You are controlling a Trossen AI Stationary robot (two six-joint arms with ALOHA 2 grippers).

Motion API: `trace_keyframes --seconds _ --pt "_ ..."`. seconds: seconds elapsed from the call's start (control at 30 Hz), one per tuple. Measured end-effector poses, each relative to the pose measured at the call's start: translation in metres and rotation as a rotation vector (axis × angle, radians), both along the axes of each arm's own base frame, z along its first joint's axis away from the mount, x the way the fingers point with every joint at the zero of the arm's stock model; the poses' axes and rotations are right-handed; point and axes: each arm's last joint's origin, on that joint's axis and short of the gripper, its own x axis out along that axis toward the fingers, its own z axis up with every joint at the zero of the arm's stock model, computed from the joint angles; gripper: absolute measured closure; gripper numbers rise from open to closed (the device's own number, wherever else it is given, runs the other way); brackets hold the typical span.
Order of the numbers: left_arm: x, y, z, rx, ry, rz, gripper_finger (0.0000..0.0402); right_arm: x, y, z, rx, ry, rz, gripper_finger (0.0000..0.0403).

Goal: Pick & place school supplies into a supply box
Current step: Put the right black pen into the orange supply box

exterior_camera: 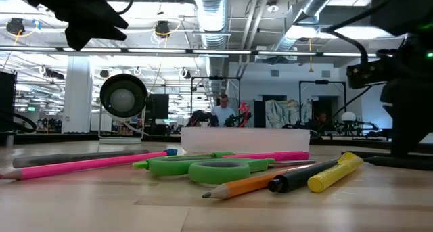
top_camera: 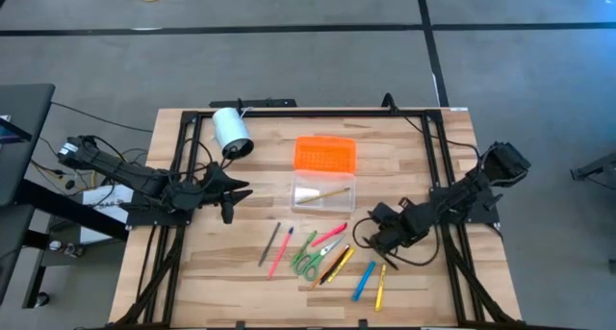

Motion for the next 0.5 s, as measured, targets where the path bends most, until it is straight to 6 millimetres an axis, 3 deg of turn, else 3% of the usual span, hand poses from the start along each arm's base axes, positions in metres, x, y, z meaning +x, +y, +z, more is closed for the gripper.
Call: trace_keyframes --seconds 0.33,0.5 --pt "0.000 0.001 0.000 -0.004 -0.012 0.038 0.0275 0.004 -0.014 0.012 -0.113 -0.013 -0.051 0.0402" --pt "0.000 0.002 0.001 0.011 -0.019 0.071 0.0274 0.005 -0.015 0.028 -0.135 -0.089 -0.055 0.0402"
